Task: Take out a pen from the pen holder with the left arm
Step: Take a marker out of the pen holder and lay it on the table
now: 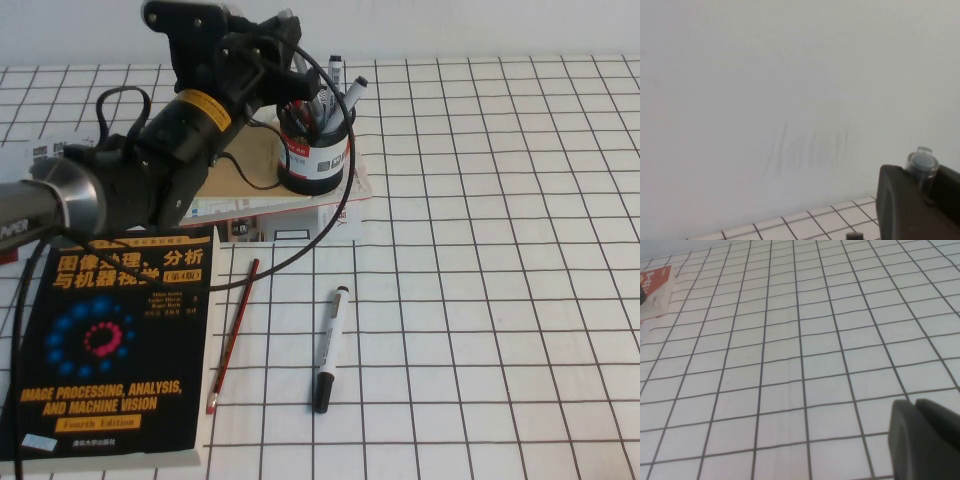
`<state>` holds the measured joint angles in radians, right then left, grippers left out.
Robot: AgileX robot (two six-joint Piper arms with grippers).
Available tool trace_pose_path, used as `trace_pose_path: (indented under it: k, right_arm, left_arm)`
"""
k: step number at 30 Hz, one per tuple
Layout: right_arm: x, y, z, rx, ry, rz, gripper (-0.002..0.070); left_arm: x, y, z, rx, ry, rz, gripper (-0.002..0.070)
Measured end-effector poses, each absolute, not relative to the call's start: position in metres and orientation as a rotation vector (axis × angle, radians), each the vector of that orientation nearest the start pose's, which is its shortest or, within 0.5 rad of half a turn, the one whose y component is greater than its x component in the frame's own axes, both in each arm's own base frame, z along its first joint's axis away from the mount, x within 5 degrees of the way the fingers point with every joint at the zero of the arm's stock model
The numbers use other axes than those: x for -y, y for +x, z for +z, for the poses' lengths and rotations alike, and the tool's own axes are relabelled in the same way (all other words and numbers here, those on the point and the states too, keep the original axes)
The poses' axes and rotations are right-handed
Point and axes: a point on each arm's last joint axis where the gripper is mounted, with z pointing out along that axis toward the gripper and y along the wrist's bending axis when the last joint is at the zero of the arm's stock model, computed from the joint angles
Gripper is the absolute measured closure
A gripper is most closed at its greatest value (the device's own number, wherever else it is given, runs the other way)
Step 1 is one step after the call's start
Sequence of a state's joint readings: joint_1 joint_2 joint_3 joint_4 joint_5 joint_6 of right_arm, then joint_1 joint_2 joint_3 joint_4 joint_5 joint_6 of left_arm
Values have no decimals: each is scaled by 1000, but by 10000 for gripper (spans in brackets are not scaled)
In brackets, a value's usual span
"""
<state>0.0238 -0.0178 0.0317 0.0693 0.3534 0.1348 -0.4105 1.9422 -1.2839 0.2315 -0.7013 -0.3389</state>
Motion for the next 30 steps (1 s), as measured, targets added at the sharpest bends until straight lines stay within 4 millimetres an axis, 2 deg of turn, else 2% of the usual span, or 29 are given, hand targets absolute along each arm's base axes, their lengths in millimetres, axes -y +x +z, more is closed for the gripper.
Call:
trace_pose_path:
  k: [7,11,15,18,23,27,30]
  right_arm:
    - [-3,53,172,-1848,146,178,692]
    - [-3,53,172,-1848,146,178,692]
    - [-3,53,172,-1848,146,178,692]
    - [-3,53,172,-1848,146,178,692]
    - [-3,53,172,-1848,146,178,692]
    - [-3,53,172,-1848,146,178,692]
    - [-3,53,172,-1848,146,178,692]
  left_arm:
    - [187,385,318,-1363,489,-435,615]
    - [179,363,354,-1332,591,-340,616]
    - [164,339,385,-1382,634,-241,616]
    - [151,322,400,-1485,570,-202,616]
    - [136,303,402,-1728,437,-109,616]
    - [132,295,384,-1962,393,-90,616]
    - [136,291,367,-2136,403,-143,616]
